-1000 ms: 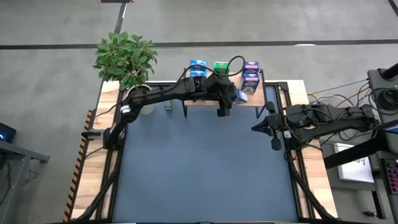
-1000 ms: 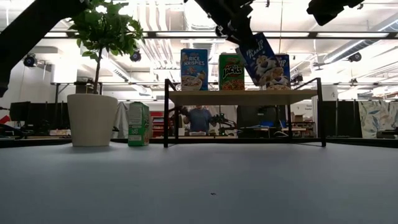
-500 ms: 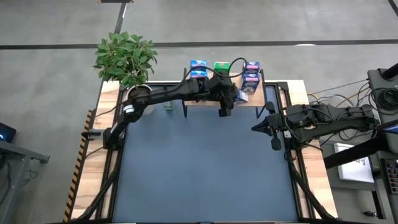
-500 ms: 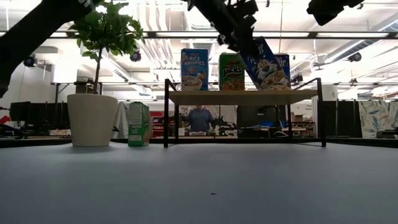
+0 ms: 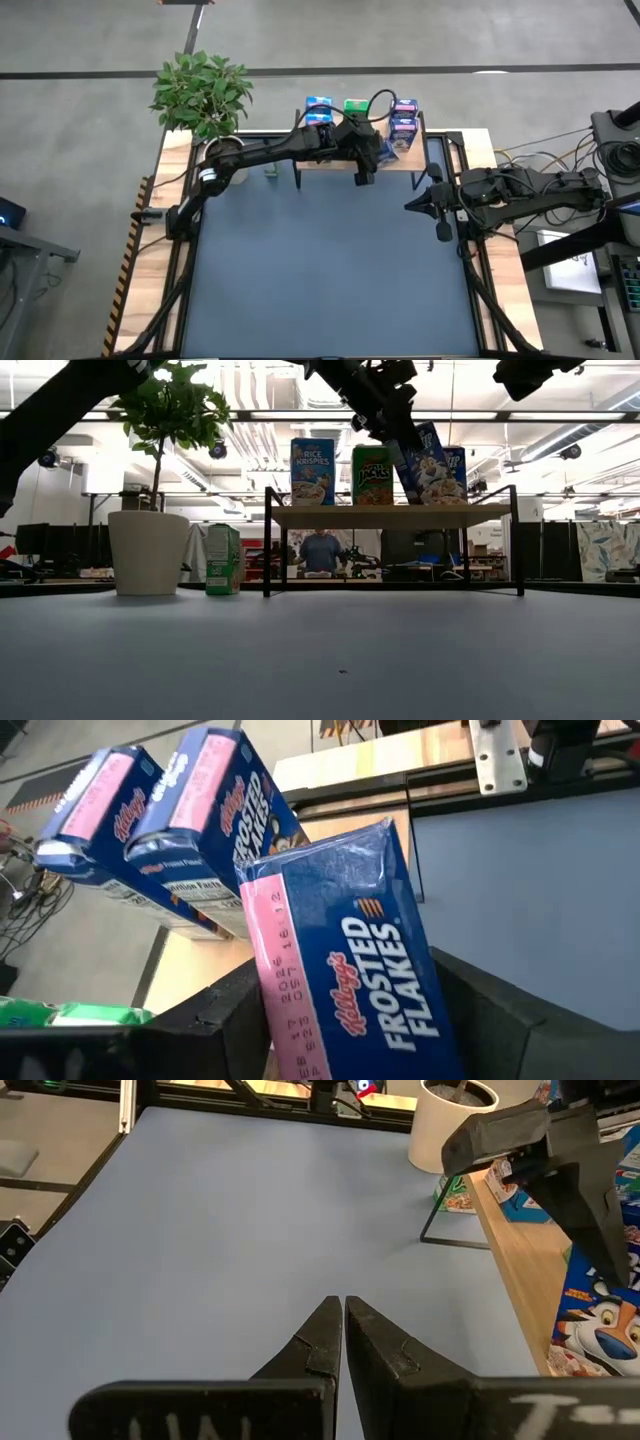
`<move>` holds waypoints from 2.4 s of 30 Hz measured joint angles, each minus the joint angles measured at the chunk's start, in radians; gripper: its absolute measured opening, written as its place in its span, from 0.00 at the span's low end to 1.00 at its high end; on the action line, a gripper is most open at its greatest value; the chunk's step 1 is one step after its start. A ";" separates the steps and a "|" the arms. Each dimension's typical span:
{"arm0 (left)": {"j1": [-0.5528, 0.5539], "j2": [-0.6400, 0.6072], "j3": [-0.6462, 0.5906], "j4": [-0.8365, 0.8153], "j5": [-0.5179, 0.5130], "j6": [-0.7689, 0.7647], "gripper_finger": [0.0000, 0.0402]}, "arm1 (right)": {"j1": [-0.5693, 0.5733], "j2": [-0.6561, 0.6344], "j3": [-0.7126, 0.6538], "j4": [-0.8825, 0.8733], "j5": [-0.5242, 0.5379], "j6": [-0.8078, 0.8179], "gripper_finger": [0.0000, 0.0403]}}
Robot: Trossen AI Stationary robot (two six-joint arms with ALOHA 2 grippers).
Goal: Stack cereal on shelf
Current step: Put the blue cereal box on the shelf aligned with the other blue cereal boxes
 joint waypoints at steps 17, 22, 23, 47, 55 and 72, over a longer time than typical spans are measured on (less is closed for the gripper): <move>0.003 -0.004 0.000 0.048 0.000 0.004 0.56 | 0.000 0.000 0.000 0.000 0.000 0.000 0.02; 0.003 -0.006 0.000 0.064 0.000 0.005 0.56 | 0.000 0.000 0.000 0.000 0.000 0.000 0.02; 0.003 -0.006 0.000 0.068 0.000 0.005 0.56 | 0.000 0.000 0.000 0.000 0.000 0.000 0.02; -0.035 -0.126 0.000 -0.150 0.000 -0.038 0.56 | 0.000 0.018 0.000 0.016 0.039 0.001 0.02; -0.153 -0.158 -0.011 -0.215 0.000 -0.082 0.56 | 0.000 0.086 -0.017 0.038 0.138 0.027 0.02; -0.341 -0.561 -0.535 -0.018 -0.282 -0.208 0.52 | 0.000 0.158 -0.024 0.150 0.140 0.031 0.02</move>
